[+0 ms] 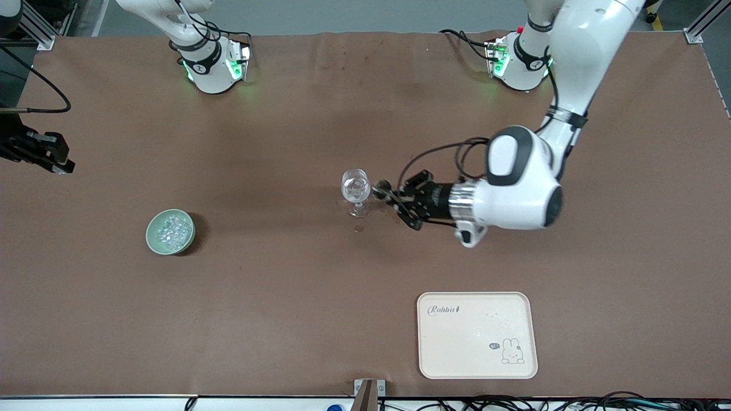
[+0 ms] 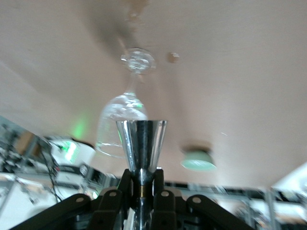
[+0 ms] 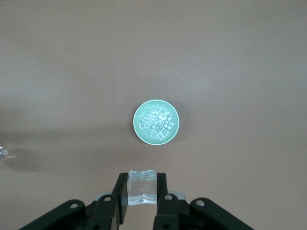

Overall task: Pour wine and add ice with both arms
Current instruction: 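Carry the jigger toward the white tray with the left gripper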

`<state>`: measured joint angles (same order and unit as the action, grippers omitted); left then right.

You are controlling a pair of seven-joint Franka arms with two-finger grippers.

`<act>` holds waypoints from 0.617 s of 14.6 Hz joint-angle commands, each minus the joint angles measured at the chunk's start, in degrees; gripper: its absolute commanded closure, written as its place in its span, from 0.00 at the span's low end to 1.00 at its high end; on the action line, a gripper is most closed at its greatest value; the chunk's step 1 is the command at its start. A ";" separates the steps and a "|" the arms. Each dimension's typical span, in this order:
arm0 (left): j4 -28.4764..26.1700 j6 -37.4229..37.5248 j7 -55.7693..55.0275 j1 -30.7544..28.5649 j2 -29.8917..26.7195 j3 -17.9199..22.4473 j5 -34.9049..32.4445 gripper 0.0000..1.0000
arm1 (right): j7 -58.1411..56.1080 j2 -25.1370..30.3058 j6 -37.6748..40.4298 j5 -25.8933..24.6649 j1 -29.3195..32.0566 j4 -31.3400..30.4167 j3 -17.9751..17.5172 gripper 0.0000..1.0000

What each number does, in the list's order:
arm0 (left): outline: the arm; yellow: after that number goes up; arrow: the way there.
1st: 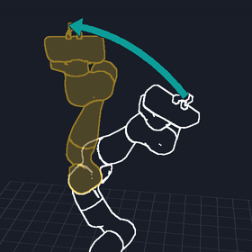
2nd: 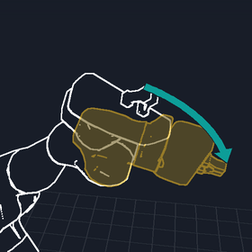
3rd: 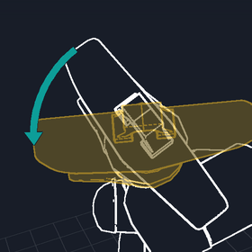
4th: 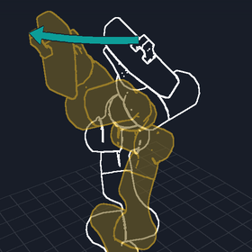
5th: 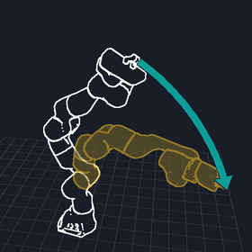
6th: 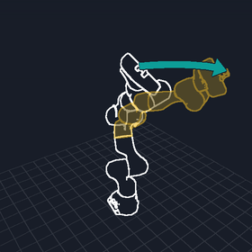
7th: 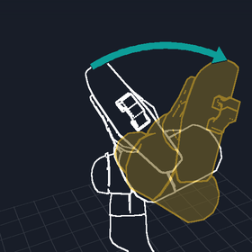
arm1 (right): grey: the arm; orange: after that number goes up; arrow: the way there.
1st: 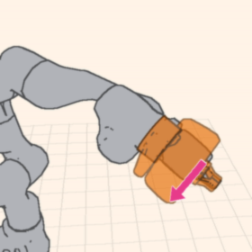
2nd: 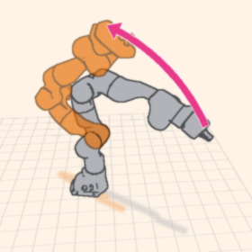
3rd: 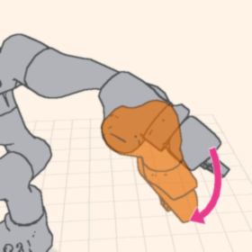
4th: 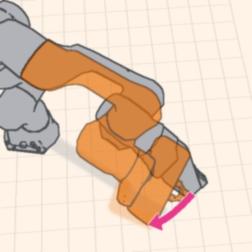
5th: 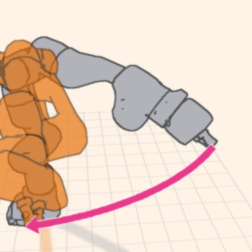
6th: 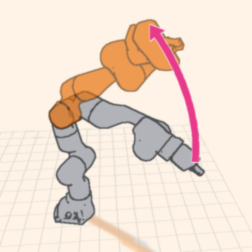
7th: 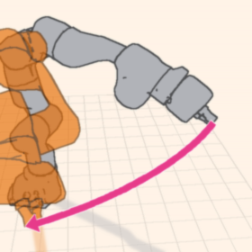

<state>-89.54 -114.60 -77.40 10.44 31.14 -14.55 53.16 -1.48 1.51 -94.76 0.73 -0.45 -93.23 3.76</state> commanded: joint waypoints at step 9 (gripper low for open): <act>16.05 -1.94 6.73 -15.70 17.54 -0.04 21.97 0.99 | 2.43 0.87 0.28 -0.56 -3.58 -0.81 0.11 0.93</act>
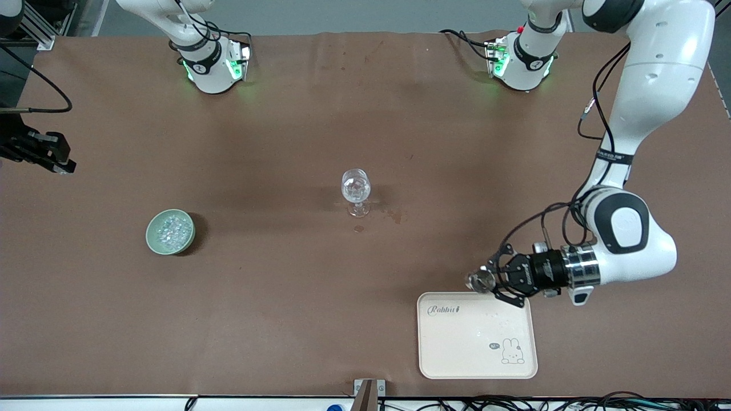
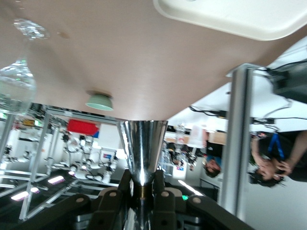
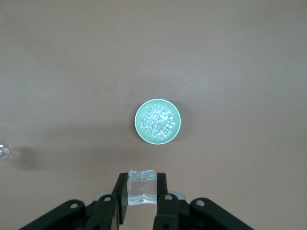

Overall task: Pour wine and add ice with both arms
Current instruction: 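Carry the jigger toward the white tray with the left gripper, then lower the jigger with the left gripper while the right gripper carries the ice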

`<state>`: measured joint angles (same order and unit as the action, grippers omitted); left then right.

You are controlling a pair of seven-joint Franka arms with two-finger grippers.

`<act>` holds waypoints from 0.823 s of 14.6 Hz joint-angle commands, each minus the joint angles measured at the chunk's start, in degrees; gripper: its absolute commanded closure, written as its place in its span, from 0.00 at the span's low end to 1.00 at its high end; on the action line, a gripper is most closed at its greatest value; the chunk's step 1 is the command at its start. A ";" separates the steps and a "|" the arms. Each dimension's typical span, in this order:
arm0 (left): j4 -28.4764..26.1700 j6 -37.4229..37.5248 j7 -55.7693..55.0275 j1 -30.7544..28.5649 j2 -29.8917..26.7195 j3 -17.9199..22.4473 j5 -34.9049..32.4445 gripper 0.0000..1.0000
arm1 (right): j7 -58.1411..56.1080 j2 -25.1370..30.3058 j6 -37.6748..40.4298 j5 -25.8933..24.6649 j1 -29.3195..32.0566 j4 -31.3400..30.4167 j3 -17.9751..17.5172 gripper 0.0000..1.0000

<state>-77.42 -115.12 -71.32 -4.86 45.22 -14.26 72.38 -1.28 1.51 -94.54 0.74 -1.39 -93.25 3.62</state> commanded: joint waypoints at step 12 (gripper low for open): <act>4.12 -10.38 12.26 -3.57 10.85 0.64 9.36 0.99 | 43.88 -14.75 -15.13 -0.39 -37.52 1.91 0.25 0.98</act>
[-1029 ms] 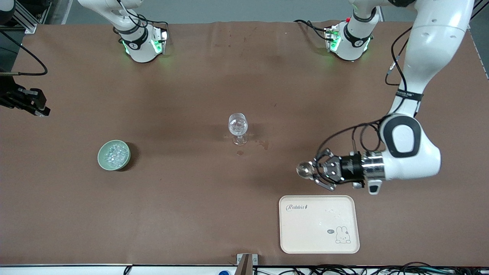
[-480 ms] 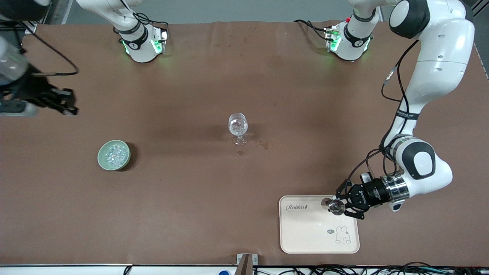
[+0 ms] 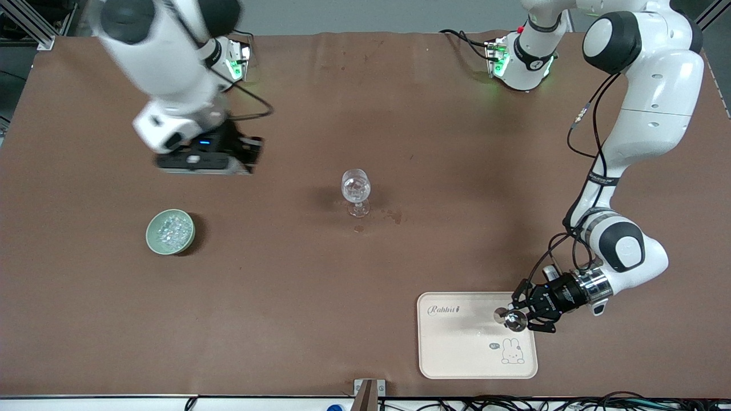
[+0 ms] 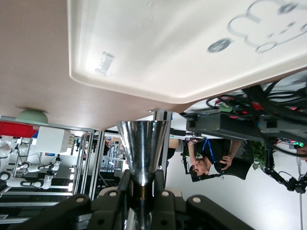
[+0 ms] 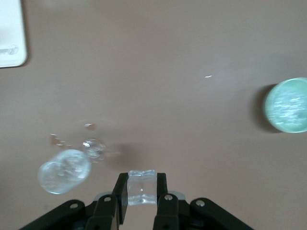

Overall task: Pour wine and add ice with both arms
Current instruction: 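Lower the jigger with the left gripper while the right gripper carries the ice, then open the right gripper to drop the ice cube into the wine glass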

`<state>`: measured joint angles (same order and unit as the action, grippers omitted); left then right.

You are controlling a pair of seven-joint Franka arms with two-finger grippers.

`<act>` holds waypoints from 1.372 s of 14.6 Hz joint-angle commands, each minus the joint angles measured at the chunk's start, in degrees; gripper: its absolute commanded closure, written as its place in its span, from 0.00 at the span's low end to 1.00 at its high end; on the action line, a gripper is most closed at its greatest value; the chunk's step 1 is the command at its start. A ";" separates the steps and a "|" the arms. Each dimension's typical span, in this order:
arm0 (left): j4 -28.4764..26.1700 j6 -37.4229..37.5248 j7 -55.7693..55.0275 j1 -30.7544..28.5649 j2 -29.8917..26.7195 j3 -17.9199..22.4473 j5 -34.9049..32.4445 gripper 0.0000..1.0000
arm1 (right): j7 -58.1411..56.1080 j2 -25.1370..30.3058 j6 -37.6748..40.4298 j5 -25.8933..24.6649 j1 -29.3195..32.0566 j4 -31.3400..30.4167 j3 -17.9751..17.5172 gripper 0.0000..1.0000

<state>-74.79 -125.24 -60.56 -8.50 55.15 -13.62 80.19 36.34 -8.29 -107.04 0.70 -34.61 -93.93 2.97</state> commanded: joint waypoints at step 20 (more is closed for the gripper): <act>1.22 0.26 16.97 -0.38 7.61 0.08 7.17 0.99 | 15.25 -18.78 -6.61 -0.18 -15.31 8.23 0.81 0.80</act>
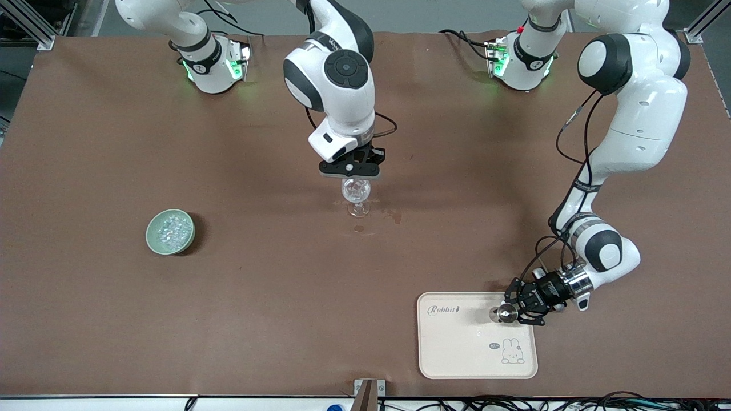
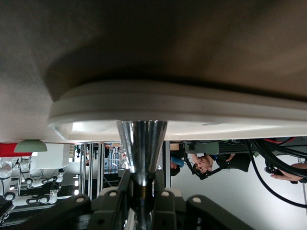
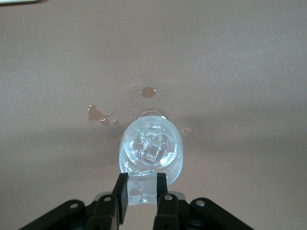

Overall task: Pour wine and add ice with both arms
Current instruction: 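Open the right gripper to drop the ice cube into the wine glass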

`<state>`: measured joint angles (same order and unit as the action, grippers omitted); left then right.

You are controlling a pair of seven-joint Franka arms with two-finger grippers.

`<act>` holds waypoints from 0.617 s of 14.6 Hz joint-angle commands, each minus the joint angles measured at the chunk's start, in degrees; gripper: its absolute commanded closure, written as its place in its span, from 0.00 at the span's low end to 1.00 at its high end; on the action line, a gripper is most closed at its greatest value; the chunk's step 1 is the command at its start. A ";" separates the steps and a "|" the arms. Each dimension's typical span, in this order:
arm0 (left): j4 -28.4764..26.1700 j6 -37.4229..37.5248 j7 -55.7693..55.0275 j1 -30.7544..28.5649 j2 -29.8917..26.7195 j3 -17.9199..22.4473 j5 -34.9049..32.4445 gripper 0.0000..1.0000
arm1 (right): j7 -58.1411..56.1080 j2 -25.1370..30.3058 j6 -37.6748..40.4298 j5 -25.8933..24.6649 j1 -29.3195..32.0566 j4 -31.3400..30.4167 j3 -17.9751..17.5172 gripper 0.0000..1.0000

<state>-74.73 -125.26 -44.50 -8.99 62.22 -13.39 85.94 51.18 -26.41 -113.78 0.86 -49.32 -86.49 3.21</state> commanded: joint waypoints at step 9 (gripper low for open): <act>1.08 0.28 0.12 0.20 0.62 -0.15 1.33 0.29 | 0.15 0.30 0.05 -0.77 0.19 0.97 1.09 0.14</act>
<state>-74.72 -125.23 -44.50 -8.94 62.42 -13.43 85.95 51.14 -26.63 -114.00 0.74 -49.32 -86.17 3.55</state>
